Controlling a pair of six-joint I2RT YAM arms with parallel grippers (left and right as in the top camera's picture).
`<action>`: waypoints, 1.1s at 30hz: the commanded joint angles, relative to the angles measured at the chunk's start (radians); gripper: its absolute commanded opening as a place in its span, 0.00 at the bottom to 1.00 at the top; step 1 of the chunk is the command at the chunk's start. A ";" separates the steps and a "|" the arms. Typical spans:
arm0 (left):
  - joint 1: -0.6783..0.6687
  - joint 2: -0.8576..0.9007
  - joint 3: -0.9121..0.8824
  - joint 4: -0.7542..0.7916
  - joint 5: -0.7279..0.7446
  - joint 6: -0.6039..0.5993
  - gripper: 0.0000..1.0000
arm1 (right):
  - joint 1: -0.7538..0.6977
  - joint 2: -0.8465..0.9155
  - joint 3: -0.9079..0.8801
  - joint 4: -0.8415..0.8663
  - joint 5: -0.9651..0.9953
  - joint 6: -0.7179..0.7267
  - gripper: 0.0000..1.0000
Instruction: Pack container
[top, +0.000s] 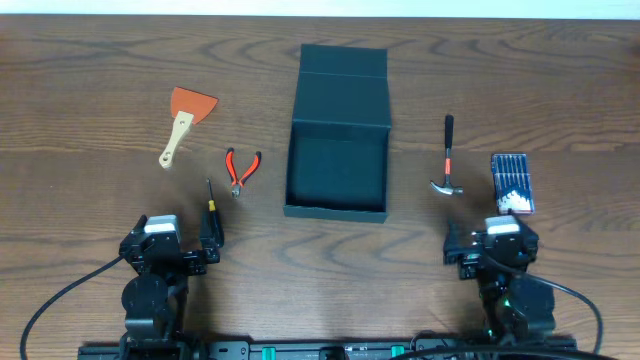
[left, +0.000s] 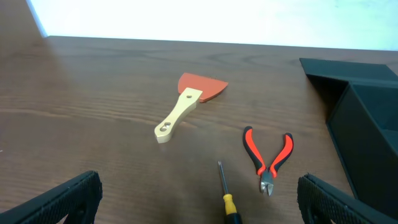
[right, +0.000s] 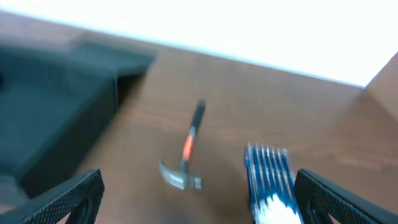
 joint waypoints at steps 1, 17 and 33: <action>0.004 -0.006 -0.011 -0.021 -0.001 0.014 0.98 | 0.005 -0.004 -0.002 0.064 0.035 0.199 0.99; 0.004 -0.006 -0.011 -0.021 -0.001 0.014 0.98 | 0.005 0.490 0.224 0.358 0.057 0.271 0.99; 0.004 -0.006 -0.011 -0.021 -0.001 0.014 0.98 | 0.000 1.308 1.236 -0.386 0.021 0.178 0.99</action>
